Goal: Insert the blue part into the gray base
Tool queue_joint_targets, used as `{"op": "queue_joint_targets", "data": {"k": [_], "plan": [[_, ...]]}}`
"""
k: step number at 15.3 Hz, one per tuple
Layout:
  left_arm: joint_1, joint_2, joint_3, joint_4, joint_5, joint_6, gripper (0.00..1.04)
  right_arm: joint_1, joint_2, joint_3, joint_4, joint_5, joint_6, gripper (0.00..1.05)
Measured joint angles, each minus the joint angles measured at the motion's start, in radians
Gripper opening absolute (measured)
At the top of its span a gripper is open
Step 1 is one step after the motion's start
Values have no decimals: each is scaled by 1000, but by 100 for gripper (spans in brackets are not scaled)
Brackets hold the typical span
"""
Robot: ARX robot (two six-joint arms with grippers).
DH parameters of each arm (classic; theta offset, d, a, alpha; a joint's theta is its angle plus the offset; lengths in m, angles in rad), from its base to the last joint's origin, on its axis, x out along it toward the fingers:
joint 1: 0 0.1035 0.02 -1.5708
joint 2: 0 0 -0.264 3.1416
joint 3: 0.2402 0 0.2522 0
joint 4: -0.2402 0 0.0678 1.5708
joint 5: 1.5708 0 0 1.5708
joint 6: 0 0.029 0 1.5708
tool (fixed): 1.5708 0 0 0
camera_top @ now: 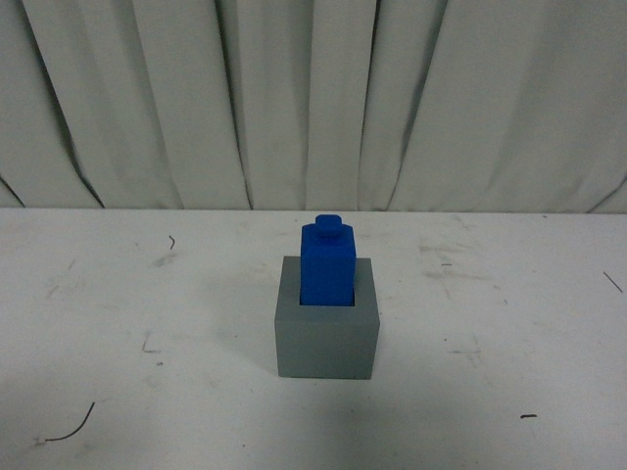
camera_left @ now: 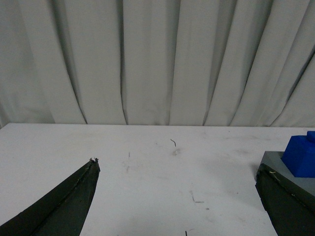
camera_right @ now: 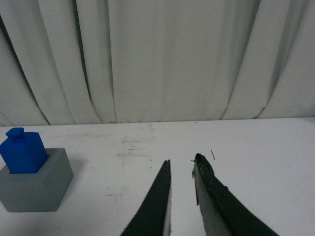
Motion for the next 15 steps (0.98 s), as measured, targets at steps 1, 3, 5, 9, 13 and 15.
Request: {"op": "queue_joint_targets", "data": {"k": [1, 3, 5, 9, 13, 15], "plan": [[0, 0, 0, 0, 0, 0, 98, 0, 0, 0, 0, 0, 0, 25], [0, 0, 0, 0, 0, 0, 98, 0, 0, 0, 0, 0, 0, 48], [0, 0, 0, 0, 0, 0, 98, 0, 0, 0, 0, 0, 0, 74], [0, 0, 0, 0, 0, 0, 98, 0, 0, 0, 0, 0, 3, 98], [0, 0, 0, 0, 0, 0, 98, 0, 0, 0, 0, 0, 3, 98], [0, 0, 0, 0, 0, 0, 98, 0, 0, 0, 0, 0, 3, 98]]}}
